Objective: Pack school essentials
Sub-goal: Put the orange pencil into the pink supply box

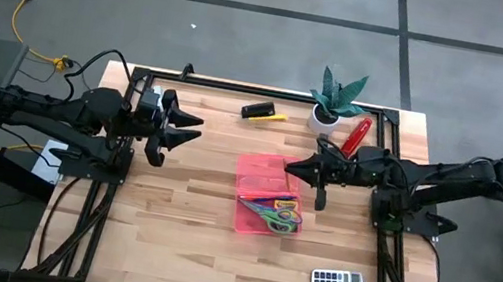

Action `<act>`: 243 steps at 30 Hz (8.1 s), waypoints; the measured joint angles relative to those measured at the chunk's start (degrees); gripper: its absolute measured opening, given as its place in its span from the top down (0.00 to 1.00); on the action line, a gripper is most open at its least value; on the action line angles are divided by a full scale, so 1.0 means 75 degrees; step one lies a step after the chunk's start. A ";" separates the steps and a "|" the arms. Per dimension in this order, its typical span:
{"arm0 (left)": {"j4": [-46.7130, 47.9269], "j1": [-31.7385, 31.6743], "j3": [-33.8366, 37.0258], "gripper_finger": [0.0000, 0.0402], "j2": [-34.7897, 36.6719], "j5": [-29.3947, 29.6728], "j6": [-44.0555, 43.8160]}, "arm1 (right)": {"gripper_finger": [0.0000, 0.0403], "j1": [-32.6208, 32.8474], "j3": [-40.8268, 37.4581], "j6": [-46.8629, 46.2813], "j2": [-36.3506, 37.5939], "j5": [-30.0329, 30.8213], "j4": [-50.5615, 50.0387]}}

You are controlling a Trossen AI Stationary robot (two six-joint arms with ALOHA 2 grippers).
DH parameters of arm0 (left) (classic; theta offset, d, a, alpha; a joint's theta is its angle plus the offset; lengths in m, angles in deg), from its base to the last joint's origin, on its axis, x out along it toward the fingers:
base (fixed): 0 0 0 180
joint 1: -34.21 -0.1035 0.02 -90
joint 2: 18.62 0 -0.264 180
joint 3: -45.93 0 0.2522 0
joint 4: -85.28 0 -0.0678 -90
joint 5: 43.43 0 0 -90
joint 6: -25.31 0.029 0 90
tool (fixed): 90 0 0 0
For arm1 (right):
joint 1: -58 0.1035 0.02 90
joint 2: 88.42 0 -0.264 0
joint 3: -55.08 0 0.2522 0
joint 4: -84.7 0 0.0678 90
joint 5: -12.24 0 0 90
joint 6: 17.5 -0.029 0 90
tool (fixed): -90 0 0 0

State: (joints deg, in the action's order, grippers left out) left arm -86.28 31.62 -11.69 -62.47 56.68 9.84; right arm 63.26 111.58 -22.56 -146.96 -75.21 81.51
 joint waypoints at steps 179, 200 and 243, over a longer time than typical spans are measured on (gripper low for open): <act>0.0224 0.0003 -0.0003 0.62 0.0000 0.0082 0.0073 | 1.00 0.0174 0.3063 0.0343 -0.6230 -0.1655 -0.3792; 0.0361 0.0000 -0.0003 0.62 0.0000 0.0055 0.0082 | 1.00 0.0303 0.3042 0.1089 -0.5610 -0.2347 -0.4871; 0.0627 0.0003 -0.0003 0.62 0.0003 0.0063 -0.0119 | 1.00 0.0254 0.1659 0.0396 -0.2639 -0.0342 -0.7488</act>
State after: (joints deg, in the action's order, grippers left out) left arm -81.59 31.64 -11.71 -62.45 57.15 8.95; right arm 65.16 124.02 -19.59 -166.76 -77.78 25.35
